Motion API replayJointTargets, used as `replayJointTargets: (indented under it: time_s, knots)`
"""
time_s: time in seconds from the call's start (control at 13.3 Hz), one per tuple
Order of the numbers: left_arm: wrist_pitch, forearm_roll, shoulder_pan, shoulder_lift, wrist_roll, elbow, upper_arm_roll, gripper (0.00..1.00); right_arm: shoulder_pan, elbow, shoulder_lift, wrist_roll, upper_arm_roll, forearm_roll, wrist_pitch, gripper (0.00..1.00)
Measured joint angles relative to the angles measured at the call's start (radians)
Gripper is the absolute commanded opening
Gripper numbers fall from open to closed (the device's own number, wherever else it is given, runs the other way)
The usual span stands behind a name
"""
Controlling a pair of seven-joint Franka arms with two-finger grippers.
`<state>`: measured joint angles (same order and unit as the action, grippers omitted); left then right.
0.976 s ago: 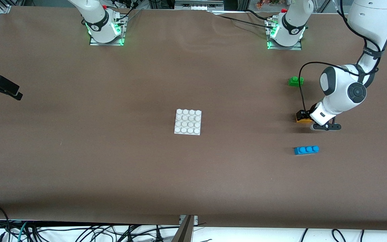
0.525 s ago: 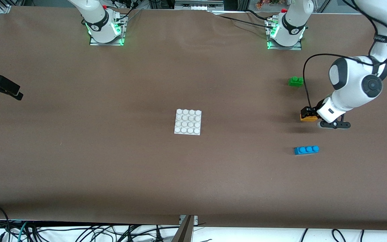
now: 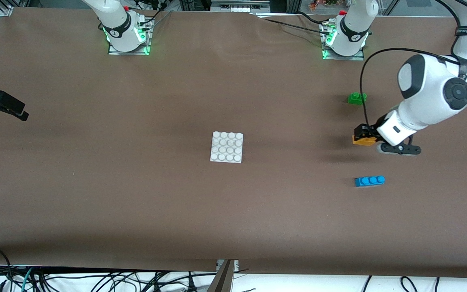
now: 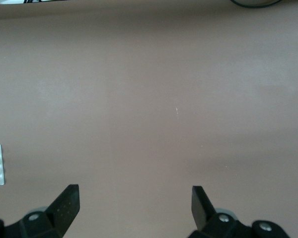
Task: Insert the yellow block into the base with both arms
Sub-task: 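Carry the yellow brick with the left gripper above the white plate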
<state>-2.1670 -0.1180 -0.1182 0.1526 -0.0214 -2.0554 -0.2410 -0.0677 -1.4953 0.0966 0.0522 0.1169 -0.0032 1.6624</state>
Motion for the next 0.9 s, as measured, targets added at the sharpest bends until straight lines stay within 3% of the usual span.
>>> replayJointTargets:
  time_s: [0.45, 0.9]
  knots:
    - [0.003, -0.001, 0.028, 0.052, -0.180, 0.075, -0.128, 0.00, -0.002, 0.000, 0.000, 0.000, -0.003, 0.000, 0.000, 1.00]
    - [-0.020, -0.001, 0.276, 0.192, -0.470, 0.211, -0.132, 0.01, -0.005, 0.000, 0.000, 0.000, -0.005, -0.001, 0.000, 1.00]
